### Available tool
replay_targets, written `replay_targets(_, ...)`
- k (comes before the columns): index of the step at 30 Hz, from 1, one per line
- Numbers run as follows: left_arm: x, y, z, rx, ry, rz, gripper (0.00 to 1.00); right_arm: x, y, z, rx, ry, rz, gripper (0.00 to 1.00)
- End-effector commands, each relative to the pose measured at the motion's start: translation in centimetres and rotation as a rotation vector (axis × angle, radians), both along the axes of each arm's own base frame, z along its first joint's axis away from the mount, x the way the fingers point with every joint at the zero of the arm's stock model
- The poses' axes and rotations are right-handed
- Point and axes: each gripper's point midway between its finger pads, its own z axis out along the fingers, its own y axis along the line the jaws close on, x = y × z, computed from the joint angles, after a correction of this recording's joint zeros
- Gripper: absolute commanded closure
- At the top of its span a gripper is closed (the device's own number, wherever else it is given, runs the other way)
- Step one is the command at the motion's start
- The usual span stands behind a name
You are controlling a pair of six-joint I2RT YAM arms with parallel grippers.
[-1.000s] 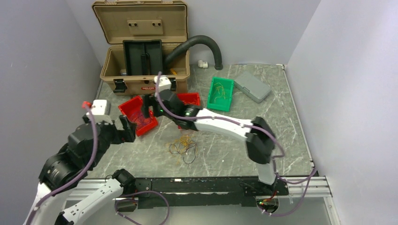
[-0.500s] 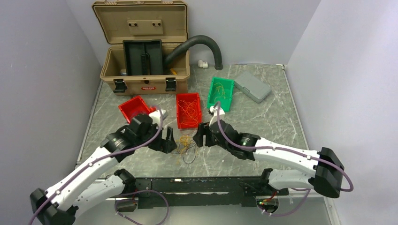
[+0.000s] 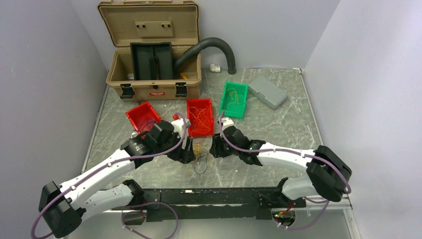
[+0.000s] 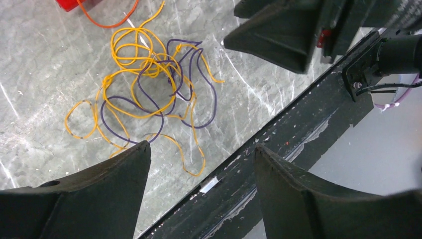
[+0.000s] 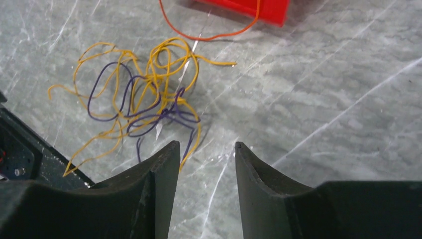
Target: Untangle the cables
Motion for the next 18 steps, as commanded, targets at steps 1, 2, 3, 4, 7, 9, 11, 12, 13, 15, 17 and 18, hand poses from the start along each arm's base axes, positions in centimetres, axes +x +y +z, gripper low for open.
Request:
replay_targets(1,1.1,-0.4,1.3,-0.017,-0.043,0.016,0.23,1.6,2.8,1.8,0.103,-0.050,0.098,0.53)
replay_targets(2,1.3,-0.3,1.3,-0.012,-0.041,0.020,0.23,1.9,3.1,1.7,0.098,-0.052,0.108,0.53)
replay_targets(3,1.4,-0.2,1.4,-0.010,-0.041,0.024,0.23,2.0,3.3,1.5,0.092,-0.049,0.118,0.54)
replay_targets(4,1.5,-0.1,1.3,-0.009,-0.040,0.028,0.24,2.2,3.6,1.4,0.087,-0.048,0.128,0.54)
replay_targets(7,1.8,0.2,1.3,-0.022,-0.027,0.038,0.24,2.5,4.5,0.8,0.080,-0.037,0.158,0.55)
replay_targets(9,1.9,0.4,1.4,-0.034,-0.019,0.041,0.25,2.6,4.9,0.5,0.081,-0.029,0.167,0.57)
replay_targets(11,2.0,0.7,1.4,-0.040,-0.021,0.045,0.25,2.6,5.2,0.2,0.085,-0.023,0.175,0.60)
replay_targets(12,2.1,0.8,1.4,-0.040,-0.024,0.045,0.25,2.6,5.3,0.1,0.087,-0.022,0.177,0.62)
replay_targets(13,2.1,0.9,1.4,-0.040,-0.023,0.046,0.25,2.6,5.4,-0.1,0.087,-0.019,0.178,0.65)
replay_targets(15,2.2,1.0,1.3,-0.041,-0.016,0.045,0.26,2.5,5.6,-0.3,0.085,-0.011,0.187,0.69)
replay_targets(17,2.2,1.0,1.1,-0.043,-0.009,0.042,0.26,2.4,5.7,-0.4,0.087,-0.004,0.195,0.70)
replay_targets(18,2.2,0.9,1.1,-0.046,-0.006,0.040,0.26,2.3,5.8,-0.5,0.091,-0.001,0.198,0.71)
